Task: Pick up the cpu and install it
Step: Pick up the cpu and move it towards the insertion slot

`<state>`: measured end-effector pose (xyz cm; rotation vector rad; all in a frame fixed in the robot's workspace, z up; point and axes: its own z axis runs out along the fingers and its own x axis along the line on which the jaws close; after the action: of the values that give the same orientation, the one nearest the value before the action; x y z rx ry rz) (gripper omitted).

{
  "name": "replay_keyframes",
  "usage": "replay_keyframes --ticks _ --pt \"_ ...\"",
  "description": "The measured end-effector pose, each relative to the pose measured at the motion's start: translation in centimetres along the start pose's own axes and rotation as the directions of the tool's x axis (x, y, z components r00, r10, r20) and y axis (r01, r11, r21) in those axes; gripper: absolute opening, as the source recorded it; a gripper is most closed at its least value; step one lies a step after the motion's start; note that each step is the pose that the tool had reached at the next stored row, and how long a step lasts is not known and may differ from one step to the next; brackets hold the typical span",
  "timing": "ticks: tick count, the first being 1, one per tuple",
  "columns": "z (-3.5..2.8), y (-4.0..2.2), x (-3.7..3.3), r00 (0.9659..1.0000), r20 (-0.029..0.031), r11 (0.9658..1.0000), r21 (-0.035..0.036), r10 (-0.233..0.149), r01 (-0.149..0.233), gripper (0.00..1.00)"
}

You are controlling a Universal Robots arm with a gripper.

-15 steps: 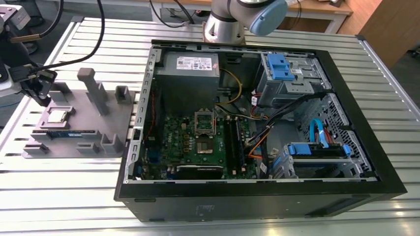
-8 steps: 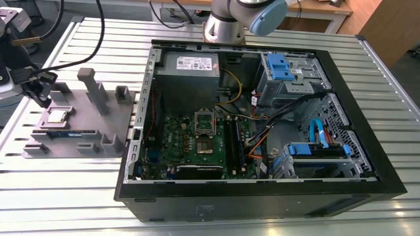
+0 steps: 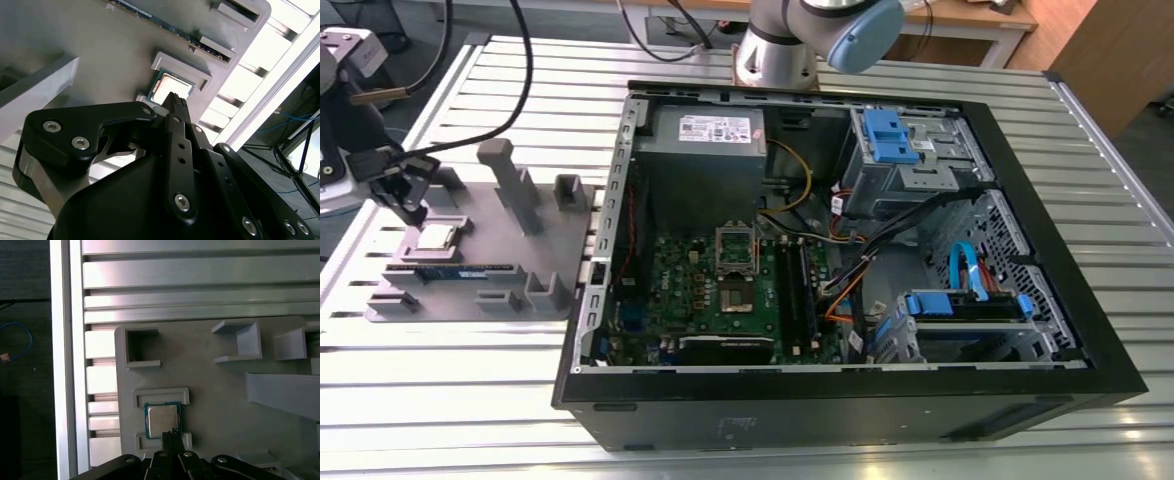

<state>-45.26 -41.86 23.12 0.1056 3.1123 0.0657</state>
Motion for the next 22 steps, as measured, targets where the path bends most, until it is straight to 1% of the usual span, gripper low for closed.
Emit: replay_keyframes --ticks 4,8,12,18,22 --pt "0.64 0.09 0.03 1.0 -0.0004 1.0 0.0001 0.0 0.0 0.11" --pt "0.83 0.19 0.06 1.0 -0.0003 1.0 0.0 0.0 0.0 0.11" --pt "1.29 0.39 0.1 1.0 -0.0005 1.0 0.0 0.0 0.0 0.11" --pt "2.09 0.45 0.13 1.0 -0.0008 1.0 0.0001 0.0 0.0 0.11" --pt "2.36 0.51 0.15 1.0 -0.0013 1.0 0.0002 0.0 0.0 0.11"
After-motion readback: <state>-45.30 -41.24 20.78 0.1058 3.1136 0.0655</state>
